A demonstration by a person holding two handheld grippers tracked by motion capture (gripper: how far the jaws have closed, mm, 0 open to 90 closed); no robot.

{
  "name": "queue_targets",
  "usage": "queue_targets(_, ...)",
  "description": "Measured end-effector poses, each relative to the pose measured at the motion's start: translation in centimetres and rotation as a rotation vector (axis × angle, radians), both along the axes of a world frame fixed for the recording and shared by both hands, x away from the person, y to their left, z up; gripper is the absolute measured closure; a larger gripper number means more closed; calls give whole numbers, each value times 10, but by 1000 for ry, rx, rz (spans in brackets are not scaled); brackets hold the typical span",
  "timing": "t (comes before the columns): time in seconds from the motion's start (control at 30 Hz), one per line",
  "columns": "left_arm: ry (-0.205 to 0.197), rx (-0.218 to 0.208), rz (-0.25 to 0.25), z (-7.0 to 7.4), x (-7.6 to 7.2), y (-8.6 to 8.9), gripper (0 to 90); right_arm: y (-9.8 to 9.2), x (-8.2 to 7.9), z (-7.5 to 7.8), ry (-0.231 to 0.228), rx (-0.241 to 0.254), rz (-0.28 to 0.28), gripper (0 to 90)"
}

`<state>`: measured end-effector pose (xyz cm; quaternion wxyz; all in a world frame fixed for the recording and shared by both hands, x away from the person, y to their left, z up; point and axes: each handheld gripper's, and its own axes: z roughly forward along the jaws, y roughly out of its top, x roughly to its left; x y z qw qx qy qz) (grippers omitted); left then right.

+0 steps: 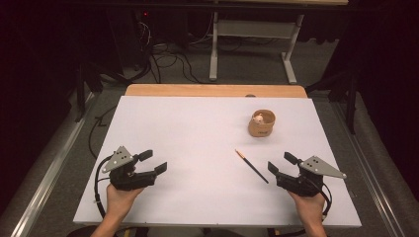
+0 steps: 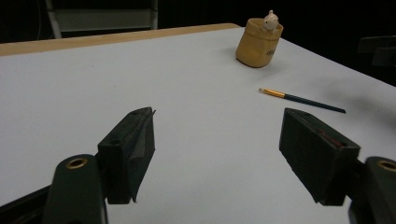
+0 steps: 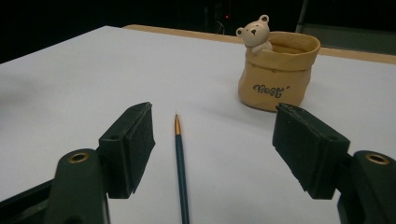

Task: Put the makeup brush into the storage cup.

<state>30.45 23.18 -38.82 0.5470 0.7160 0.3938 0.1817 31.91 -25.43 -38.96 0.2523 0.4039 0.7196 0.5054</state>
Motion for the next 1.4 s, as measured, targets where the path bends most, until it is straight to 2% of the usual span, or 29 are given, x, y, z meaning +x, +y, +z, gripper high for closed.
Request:
queue_targets(0.47,1,11,-7,-1,0,-2,270,7,5,6,-1,-11,12,312)
queue_targets(0.93,-3,9,-6,0,-1,-1,269,27,15,15,-9,-23,63,311)
queue_targets(1.4,-2,10,-8,0,0,-2,269,36,24,20,-11,-11,63,288)
